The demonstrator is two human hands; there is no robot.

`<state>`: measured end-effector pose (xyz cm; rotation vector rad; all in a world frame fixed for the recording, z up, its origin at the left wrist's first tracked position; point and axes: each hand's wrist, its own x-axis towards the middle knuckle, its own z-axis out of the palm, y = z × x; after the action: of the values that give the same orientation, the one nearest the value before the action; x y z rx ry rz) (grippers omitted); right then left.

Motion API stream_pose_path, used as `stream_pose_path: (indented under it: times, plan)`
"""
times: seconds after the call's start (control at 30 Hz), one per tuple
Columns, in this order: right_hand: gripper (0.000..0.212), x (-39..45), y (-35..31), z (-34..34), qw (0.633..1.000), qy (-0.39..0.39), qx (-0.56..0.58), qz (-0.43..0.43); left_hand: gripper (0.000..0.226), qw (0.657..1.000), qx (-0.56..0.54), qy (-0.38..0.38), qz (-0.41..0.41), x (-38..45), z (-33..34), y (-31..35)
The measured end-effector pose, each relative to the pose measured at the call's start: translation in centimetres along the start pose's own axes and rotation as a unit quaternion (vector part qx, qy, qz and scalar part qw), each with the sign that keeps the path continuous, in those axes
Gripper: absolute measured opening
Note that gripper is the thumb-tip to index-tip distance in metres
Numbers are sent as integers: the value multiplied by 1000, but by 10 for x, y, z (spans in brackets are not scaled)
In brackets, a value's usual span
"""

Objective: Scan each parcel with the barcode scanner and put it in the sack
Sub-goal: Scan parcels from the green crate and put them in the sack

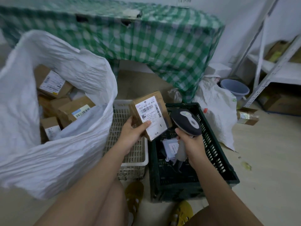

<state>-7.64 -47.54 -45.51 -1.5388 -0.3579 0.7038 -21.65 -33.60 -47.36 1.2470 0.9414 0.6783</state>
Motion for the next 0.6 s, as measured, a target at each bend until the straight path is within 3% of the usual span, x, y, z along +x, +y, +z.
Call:
stream_pose_path:
  times: [0.07,0.23,0.37,0.43,0.5,0.6]
  plan:
    - [44,-5,-20,11,1000,-3,9,-13,66,999,-8,12,33,-10,-9,24]
    - [34,-20,-70,63,997,-55,7,-45,47,990,-61,62,111,-35,-47,89]
    - [48,-21,-93,124,995,-75,1,-68,44,974,-40,143,171,-43,-106,126]
    - [53,-17,-98,156,995,-77,-5,-70,49,956,17,193,219,-41,-142,137]
    - [53,-10,-99,183,994,-77,-14,-77,68,925,133,260,244,-31,-178,144]
    - [43,6,-93,212,993,-79,-51,-72,99,833,365,355,218,-8,-222,148]
